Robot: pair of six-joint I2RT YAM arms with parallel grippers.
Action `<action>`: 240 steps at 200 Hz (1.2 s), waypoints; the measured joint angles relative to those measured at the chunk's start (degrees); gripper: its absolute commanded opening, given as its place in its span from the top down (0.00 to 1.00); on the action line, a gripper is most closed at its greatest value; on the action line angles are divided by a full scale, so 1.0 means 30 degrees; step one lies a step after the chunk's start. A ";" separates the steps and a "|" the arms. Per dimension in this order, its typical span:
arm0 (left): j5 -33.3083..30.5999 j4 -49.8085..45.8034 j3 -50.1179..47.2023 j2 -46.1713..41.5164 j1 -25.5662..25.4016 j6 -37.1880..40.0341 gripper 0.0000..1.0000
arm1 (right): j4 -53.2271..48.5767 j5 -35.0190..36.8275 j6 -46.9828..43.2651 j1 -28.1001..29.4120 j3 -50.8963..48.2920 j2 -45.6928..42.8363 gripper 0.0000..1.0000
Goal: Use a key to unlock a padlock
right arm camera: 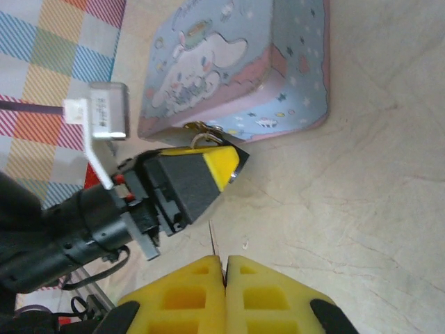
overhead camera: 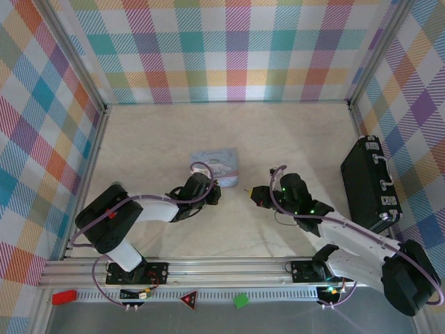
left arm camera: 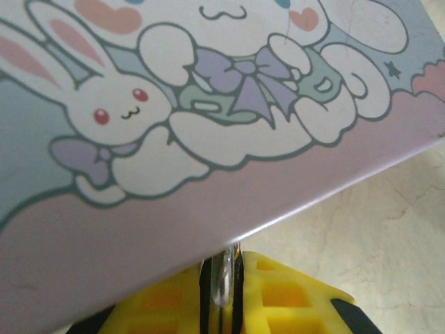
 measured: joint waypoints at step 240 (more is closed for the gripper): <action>0.6098 -0.2586 0.2790 -0.0044 0.1829 -0.4510 0.93 | 2.2054 -0.5741 0.5391 -0.2004 -0.2484 1.4979 1.00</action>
